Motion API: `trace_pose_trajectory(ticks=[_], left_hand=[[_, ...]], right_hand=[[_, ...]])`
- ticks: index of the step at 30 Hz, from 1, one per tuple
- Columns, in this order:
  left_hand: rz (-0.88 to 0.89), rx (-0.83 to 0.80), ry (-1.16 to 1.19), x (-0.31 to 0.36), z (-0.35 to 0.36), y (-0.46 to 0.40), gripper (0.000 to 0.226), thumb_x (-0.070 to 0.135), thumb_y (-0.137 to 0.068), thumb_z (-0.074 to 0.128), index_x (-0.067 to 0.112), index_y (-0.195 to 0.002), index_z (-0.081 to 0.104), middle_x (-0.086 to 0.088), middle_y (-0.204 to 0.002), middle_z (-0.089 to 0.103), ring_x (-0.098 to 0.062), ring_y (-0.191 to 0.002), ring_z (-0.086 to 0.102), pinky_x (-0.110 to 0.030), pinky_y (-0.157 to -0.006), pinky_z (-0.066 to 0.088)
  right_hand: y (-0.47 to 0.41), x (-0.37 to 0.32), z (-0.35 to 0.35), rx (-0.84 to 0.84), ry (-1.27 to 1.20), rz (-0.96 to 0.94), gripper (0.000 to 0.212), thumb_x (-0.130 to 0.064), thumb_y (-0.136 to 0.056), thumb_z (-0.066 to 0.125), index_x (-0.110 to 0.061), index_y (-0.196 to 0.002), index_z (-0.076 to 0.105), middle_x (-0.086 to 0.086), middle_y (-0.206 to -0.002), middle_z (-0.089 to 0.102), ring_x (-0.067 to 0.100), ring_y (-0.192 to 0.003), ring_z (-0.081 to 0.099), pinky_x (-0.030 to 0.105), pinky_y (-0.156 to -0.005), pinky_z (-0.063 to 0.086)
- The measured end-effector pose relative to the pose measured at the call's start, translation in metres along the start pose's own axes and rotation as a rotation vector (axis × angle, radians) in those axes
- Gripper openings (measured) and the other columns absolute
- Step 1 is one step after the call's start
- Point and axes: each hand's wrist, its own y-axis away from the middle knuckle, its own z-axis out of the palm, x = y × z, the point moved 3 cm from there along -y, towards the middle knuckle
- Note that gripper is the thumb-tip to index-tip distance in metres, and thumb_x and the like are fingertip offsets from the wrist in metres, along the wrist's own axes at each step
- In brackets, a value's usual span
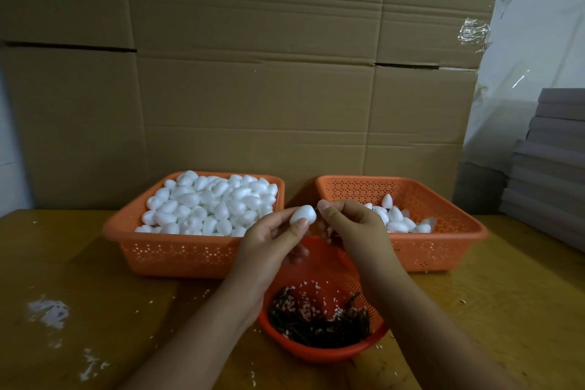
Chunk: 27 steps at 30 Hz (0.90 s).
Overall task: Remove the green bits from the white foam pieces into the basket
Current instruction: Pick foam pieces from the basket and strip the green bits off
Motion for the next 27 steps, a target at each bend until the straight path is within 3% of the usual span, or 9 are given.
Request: trace_pose_trajectory(ticks=[7,12,16,20,23,27], left_hand=[[-0.011,0.026,0.081,0.009,0.002,0.000,0.028,0.041,-0.072,0.070,0.031,-0.098,0.075,0.001,-0.086,0.074,-0.013,-0.068,0.066,-0.021,-0.059,0.053],[-0.018,0.050,0.101,0.012,-0.001,-0.001,0.017,0.029,-0.090,0.062,0.028,-0.102,0.074,-0.003,-0.091,0.075,-0.016,-0.068,0.067,-0.023,-0.059,0.054],[0.000,0.064,0.021,0.018,-0.003,-0.002,0.019,0.023,-0.098,0.055,0.023,-0.108,0.071,-0.003,-0.089,0.074,-0.016,-0.068,0.068,-0.023,-0.058,0.053],[0.114,0.099,-0.198,0.024,-0.005,-0.004,0.020,0.018,-0.098,0.054,0.029,-0.097,0.070,0.006,-0.079,0.072,-0.013,-0.065,0.067,-0.024,-0.059,0.054],[0.265,0.202,-0.582,0.030,-0.013,-0.004,0.017,0.025,-0.094,0.056,0.037,-0.092,0.067,0.014,-0.077,0.069,-0.006,-0.068,0.065,-0.028,-0.066,0.054],[0.471,0.356,-1.078,0.045,-0.029,-0.002,0.012,0.027,-0.090,0.058,0.035,-0.094,0.067,0.017,-0.079,0.063,-0.001,-0.070,0.058,-0.029,-0.059,0.049]], right_hand=[[0.000,-0.007,-0.001,0.029,0.067,-0.072,0.012,-0.011,-0.092,0.062,-0.010,-0.090,0.074,0.001,-0.071,0.067,0.004,-0.064,0.058,0.017,-0.060,0.047],[0.001,-0.012,-0.004,0.056,0.093,-0.097,0.015,-0.009,-0.092,0.061,-0.016,-0.093,0.075,0.000,-0.088,0.074,0.002,-0.077,0.063,0.016,-0.067,0.050],[-0.002,-0.017,-0.015,0.126,0.033,-0.066,0.016,-0.009,-0.092,0.061,-0.018,-0.091,0.075,-0.009,-0.076,0.072,-0.001,-0.067,0.062,0.013,-0.060,0.050],[-0.010,-0.019,-0.033,0.259,0.033,-0.056,0.016,-0.011,-0.091,0.061,-0.020,-0.089,0.075,-0.005,-0.079,0.073,0.006,-0.072,0.064,0.021,-0.065,0.052],[-0.016,-0.016,-0.052,0.392,0.118,-0.060,0.020,-0.010,-0.089,0.061,-0.024,-0.083,0.073,-0.007,-0.078,0.072,0.011,-0.078,0.066,0.025,-0.069,0.052],[-0.021,-0.008,-0.075,0.550,0.221,-0.062,0.024,-0.012,-0.089,0.056,-0.031,-0.086,0.071,-0.010,-0.091,0.071,0.010,-0.082,0.063,0.032,-0.075,0.052]])
